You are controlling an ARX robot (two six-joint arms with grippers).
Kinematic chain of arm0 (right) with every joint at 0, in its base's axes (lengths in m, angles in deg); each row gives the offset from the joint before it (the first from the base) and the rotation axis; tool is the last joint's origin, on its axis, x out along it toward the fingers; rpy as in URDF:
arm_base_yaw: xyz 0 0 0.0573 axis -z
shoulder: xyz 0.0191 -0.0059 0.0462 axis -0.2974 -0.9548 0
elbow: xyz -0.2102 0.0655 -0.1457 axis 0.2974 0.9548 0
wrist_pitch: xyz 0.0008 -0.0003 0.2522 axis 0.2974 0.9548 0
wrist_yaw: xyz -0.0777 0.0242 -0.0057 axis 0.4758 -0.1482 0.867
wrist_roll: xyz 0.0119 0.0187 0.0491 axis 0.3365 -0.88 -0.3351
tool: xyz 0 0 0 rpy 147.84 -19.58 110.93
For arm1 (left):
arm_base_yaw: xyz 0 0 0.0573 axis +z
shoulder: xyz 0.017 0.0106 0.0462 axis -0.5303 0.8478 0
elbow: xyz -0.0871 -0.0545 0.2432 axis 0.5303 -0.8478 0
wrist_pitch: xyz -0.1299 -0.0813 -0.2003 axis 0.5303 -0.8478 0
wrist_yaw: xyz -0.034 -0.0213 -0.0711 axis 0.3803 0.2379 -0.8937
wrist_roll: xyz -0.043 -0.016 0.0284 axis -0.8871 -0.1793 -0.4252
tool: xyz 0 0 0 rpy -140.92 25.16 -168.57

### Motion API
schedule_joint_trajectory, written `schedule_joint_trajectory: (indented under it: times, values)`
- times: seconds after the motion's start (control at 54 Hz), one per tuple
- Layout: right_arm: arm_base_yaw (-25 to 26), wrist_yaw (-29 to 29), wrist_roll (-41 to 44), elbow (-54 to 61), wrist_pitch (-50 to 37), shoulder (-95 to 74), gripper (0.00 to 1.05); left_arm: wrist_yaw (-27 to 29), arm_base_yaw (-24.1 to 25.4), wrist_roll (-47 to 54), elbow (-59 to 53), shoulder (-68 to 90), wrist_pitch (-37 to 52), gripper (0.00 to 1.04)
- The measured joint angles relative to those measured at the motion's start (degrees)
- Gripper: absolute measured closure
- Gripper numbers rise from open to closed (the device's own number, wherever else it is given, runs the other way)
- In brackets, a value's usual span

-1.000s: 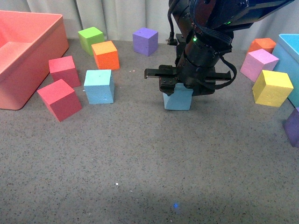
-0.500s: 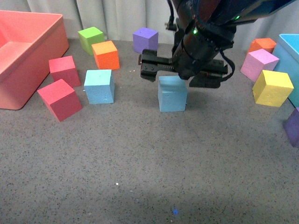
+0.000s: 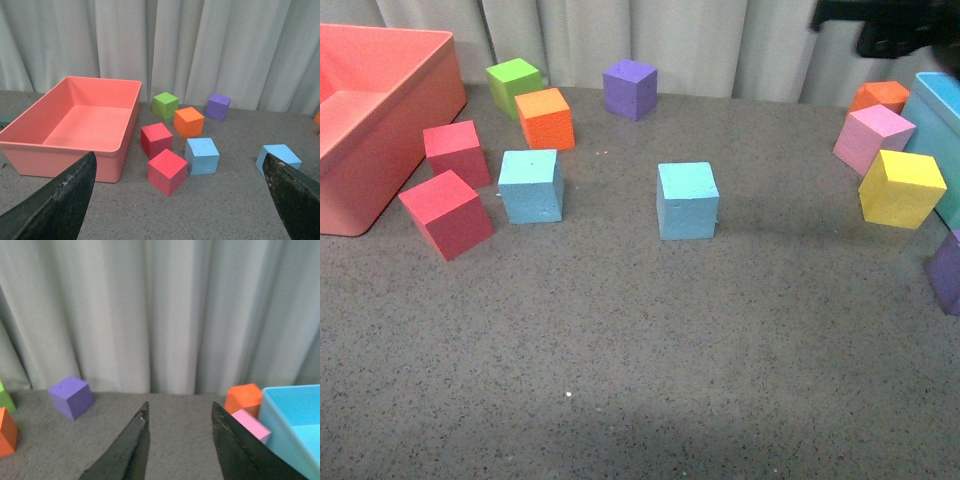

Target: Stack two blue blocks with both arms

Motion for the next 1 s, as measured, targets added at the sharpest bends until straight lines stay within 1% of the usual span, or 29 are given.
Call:
schedule_joint_trajectory:
  times: [0.037, 0.056, 0.093, 0.148, 0.204, 0.259, 0.537, 0.722, 0.944, 0.963, 1.0]
  values:
    - [0.9, -0.4, 0.2, 2.3, -0.7, 2.2, 0.76, 0.0, 0.0, 0.0, 0.0, 0.0, 0.0, 0.07]
    - [1.7, -1.0, 0.4, 4.5, -1.1, 4.0, 0.82, 0.0, 0.0, 0.0, 0.0, 0.0, 0.0, 0.07]
    - [2.3, -1.7, 0.6, 6.7, -1.4, 5.6, 0.87, 0.0, 0.0, 0.0, 0.0, 0.0, 0.0, 0.07]
    - [3.3, -3.2, 0.9, 10.8, -1.6, 8.3, 0.98, 0.0, 0.0, 0.0, 0.0, 0.0, 0.0, 0.07]
    - [4.1, -4.1, 1.2, 13.7, -1.2, 10.5, 1.04, 0.0, 0.0, 0.0, 0.0, 0.0, 0.0, 0.07]
    - [4.8, -5.2, 1.2, 15.8, 1.2, 13.7, 1.04, 0.0, 0.0, 0.0, 0.0, 0.0, 0.0, 0.07]
    - [8.7, -8.5, 1.2, 25.2, 3.6, 27.1, 1.04, 0.0, 0.0, 0.0, 0.0, 0.0, 0.0, 0.07]
    - [10.4, -10.4, 1.2, 29.4, 6.4, 34.0, 1.04, 0.0, 0.0, 0.0, 0.0, 0.0, 0.0, 0.07]
    - [12.3, -12.3, 1.2, 33.6, 12.1, 43.6, 1.04, 0.0, 0.0, 0.0, 0.0, 0.0, 0.0, 0.07]
    - [12.5, -12.6, 1.2, 33.7, 12.4, 44.1, 1.04, 0.0, 0.0, 0.0, 0.0, 0.0, 0.0, 0.07]
    - [14.2, -15.4, 1.2, 34.3, 13.7, 46.0, 1.04, 0.0, 0.0, 0.0, 0.0, 0.0, 0.0, 0.07]
